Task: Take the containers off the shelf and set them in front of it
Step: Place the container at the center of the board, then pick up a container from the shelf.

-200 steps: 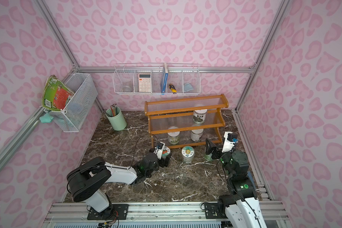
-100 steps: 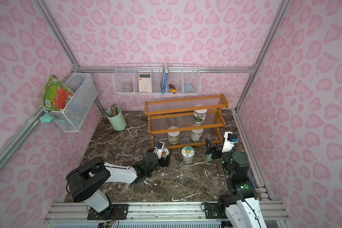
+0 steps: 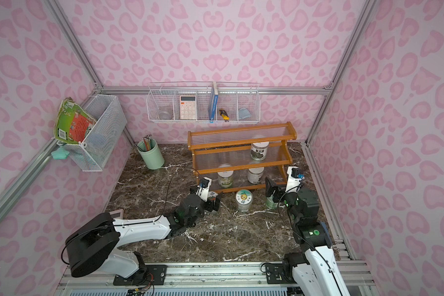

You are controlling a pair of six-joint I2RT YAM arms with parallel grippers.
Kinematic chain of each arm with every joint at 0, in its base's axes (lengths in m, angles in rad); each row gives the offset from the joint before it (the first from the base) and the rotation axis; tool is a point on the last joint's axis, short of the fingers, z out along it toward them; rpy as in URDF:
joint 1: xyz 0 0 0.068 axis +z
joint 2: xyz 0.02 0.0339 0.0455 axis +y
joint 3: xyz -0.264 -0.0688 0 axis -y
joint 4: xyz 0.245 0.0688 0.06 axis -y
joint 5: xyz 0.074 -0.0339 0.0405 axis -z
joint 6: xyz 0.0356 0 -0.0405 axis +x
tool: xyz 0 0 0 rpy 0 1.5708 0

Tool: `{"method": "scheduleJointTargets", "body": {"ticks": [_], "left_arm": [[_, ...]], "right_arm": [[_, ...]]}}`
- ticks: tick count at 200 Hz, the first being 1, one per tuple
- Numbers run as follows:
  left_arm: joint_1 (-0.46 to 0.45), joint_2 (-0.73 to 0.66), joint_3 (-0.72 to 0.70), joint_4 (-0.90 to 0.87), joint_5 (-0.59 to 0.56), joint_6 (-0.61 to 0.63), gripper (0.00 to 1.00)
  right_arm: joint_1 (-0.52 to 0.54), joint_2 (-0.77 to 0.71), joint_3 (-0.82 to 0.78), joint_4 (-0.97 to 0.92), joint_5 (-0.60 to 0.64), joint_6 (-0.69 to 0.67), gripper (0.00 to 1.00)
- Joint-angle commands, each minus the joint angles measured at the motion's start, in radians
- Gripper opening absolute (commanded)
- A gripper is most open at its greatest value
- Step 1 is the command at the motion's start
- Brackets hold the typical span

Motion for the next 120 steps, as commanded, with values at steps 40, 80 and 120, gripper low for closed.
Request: {"method": "scheduleJointTargets", "body": {"ticks": [40, 80, 120], "left_arm": [[0.034, -0.107, 0.16, -0.295, 0.182, 0.046, 1.0], [0.113, -0.19, 0.231, -0.465, 0.369, 0.002, 1.0], [0.235, -0.204, 0.298, -0.581, 0.611, -0.024, 0.99]], "right_arm": [[0.001, 0.211, 0.132, 0.134, -0.043, -0.097, 0.99], [0.0, 0.305, 0.177, 0.152, -0.08, -0.155, 0.99], [-0.002, 0.395, 0.19, 0.205, -0.114, -0.207, 0.99]]}}
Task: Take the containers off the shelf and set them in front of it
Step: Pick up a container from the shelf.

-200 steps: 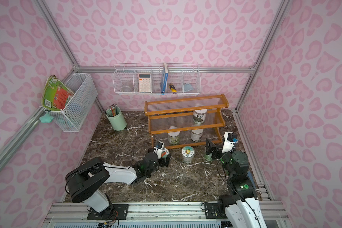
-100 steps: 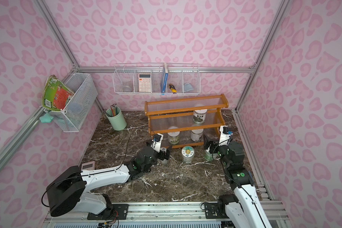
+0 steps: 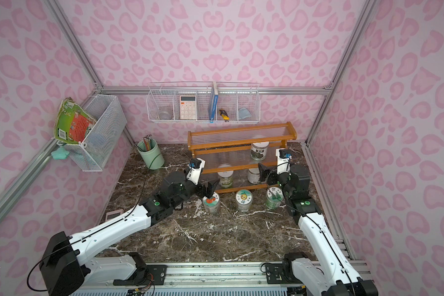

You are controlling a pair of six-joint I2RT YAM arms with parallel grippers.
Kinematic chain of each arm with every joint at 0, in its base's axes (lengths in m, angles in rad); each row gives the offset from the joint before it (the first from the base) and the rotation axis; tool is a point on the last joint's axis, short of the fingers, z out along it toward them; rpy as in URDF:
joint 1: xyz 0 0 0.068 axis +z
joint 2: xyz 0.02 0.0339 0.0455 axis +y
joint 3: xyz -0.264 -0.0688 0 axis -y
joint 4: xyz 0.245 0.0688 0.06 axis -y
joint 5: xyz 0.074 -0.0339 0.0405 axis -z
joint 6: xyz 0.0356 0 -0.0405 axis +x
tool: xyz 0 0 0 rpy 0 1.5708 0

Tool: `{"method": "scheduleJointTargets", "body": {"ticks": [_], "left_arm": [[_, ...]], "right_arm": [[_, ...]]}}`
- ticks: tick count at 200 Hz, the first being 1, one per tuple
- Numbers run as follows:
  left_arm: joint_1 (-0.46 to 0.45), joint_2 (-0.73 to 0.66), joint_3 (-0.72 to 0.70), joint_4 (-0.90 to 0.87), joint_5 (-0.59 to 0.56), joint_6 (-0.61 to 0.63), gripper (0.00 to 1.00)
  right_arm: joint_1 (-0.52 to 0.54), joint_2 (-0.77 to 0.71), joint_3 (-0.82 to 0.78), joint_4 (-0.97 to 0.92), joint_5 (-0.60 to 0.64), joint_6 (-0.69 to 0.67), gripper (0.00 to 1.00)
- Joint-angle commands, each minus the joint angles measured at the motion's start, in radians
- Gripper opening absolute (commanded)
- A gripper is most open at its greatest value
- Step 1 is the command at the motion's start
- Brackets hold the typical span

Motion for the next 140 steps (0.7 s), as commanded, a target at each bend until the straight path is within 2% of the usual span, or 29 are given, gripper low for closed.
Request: {"method": "scheduleJointTargets", "body": {"ticks": [1, 24, 44, 69, 140], "left_arm": [[0.045, 0.002, 0.038, -0.114, 0.202, -0.015, 0.99], [0.098, 0.025, 0.07, -0.14, 0.327, -0.009, 0.99], [0.143, 0.039, 0.069, -0.077, 0.432, -0.056, 0.99], [0.207, 0.051, 0.055, -0.034, 0.499, -0.106, 0.99], [0.221, -0.024, 0.031, -0.077, 0.477, -0.085, 0.99]], "right_arm": [[-0.002, 0.041, 0.017, 0.068, -0.03, -0.057, 0.99], [-0.003, 0.087, 0.029, 0.116, -0.029, -0.087, 0.99], [-0.011, 0.132, 0.04, 0.165, -0.02, -0.103, 0.99], [-0.048, 0.201, 0.07, 0.212, -0.066, -0.109, 0.99], [-0.098, 0.36, 0.094, 0.362, -0.171, -0.094, 0.99]]}}
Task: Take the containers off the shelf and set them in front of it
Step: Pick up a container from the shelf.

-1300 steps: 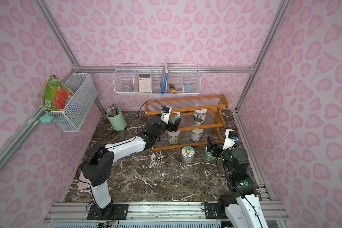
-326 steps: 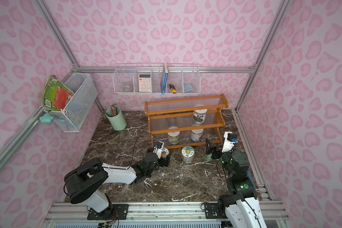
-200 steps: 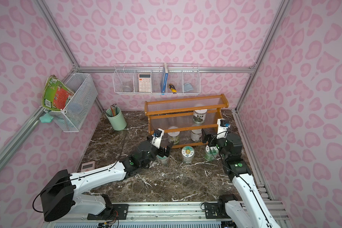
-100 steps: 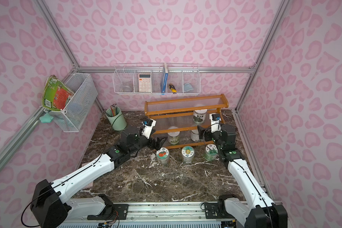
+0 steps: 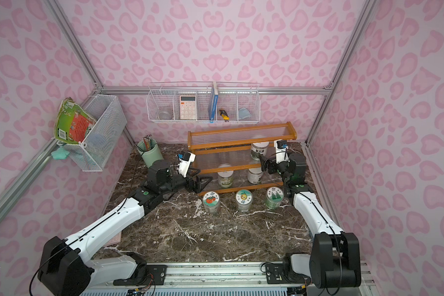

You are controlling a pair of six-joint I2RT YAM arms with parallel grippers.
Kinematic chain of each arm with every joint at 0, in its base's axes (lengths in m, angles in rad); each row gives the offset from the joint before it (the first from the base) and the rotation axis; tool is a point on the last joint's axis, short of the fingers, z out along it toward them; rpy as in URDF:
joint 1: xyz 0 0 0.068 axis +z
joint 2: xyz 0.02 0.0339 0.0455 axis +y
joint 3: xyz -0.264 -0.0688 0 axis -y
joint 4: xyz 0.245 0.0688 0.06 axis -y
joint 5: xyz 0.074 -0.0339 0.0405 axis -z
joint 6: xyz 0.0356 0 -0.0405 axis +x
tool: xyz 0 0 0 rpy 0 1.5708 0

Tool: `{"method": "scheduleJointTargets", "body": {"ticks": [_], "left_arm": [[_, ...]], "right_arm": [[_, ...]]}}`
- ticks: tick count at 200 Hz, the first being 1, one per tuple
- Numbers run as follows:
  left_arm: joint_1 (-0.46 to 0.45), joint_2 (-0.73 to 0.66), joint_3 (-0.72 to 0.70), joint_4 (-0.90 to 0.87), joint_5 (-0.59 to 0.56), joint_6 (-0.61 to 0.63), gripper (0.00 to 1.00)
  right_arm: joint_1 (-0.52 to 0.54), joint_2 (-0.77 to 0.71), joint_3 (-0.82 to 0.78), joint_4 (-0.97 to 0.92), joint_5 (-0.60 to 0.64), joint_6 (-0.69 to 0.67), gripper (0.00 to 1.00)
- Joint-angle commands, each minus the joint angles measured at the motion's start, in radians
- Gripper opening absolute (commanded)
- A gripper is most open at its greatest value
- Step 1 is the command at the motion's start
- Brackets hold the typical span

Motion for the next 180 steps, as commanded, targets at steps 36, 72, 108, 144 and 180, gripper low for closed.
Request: {"method": "scheduleJointTargets", "body": {"ticks": [36, 72, 108, 144, 180], "left_arm": [[0.003, -0.023, 0.001, -0.031, -0.002, 0.015, 1.0], [0.003, -0.016, 0.002, -0.027, 0.001, 0.019, 0.99], [0.003, -0.006, 0.002, -0.026, 0.001, 0.02, 0.99], [0.003, -0.006, 0.002, -0.03, -0.005, 0.023, 0.99], [0.003, -0.001, 0.003, -0.033, -0.007, 0.025, 0.99]], "right_arm": [[0.0, 0.075, 0.027, 0.165, -0.075, 0.013, 0.99], [0.008, 0.118, 0.059, 0.183, -0.069, -0.002, 0.99], [0.019, 0.17, 0.107, 0.18, -0.069, -0.02, 0.99], [0.025, 0.197, 0.122, 0.206, -0.054, -0.021, 0.99], [0.029, 0.239, 0.155, 0.215, -0.046, -0.018, 0.99]]}}
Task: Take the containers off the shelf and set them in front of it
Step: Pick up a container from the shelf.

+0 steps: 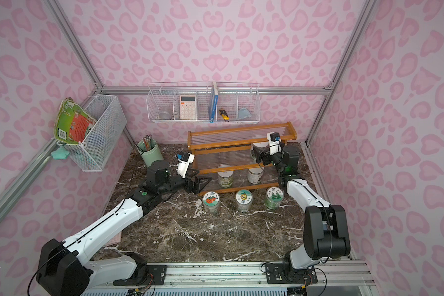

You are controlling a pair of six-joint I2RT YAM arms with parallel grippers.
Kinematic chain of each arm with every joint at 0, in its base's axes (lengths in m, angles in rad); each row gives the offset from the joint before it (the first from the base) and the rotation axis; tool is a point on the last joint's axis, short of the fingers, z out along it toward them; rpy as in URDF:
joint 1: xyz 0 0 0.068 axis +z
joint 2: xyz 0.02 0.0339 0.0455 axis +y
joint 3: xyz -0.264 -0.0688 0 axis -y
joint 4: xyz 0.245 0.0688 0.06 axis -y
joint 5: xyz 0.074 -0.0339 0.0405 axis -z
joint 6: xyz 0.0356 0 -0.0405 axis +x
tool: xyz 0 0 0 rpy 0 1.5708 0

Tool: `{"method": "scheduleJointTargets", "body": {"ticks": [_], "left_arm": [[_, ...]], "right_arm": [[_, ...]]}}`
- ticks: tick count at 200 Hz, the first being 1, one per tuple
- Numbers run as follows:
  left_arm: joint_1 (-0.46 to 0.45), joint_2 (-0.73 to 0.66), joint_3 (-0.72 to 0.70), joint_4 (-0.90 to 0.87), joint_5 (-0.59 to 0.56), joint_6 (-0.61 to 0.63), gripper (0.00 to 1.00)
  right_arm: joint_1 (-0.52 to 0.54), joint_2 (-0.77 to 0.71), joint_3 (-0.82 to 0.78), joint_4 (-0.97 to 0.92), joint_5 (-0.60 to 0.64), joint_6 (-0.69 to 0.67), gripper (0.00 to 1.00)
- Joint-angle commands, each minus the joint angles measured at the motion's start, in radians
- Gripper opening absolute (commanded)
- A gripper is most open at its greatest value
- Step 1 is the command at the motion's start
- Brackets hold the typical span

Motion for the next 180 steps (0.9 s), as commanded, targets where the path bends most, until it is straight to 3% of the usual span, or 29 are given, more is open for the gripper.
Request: {"method": "scheduleJointTargets", "body": {"ticks": [1, 158, 180], "left_arm": [[0.001, 0.005, 0.004, 0.001, -0.003, 0.016, 1.0], [0.001, 0.008, 0.015, -0.018, -0.012, 0.018, 0.99], [0.001, 0.007, 0.017, -0.022, -0.014, 0.019, 1.0]], "right_arm": [[0.004, 0.016, 0.02, 0.04, 0.008, 0.001, 0.99], [0.043, 0.147, 0.084, 0.126, 0.1, -0.004, 0.99], [0.049, 0.155, 0.091, 0.131, 0.111, -0.009, 0.92]]}}
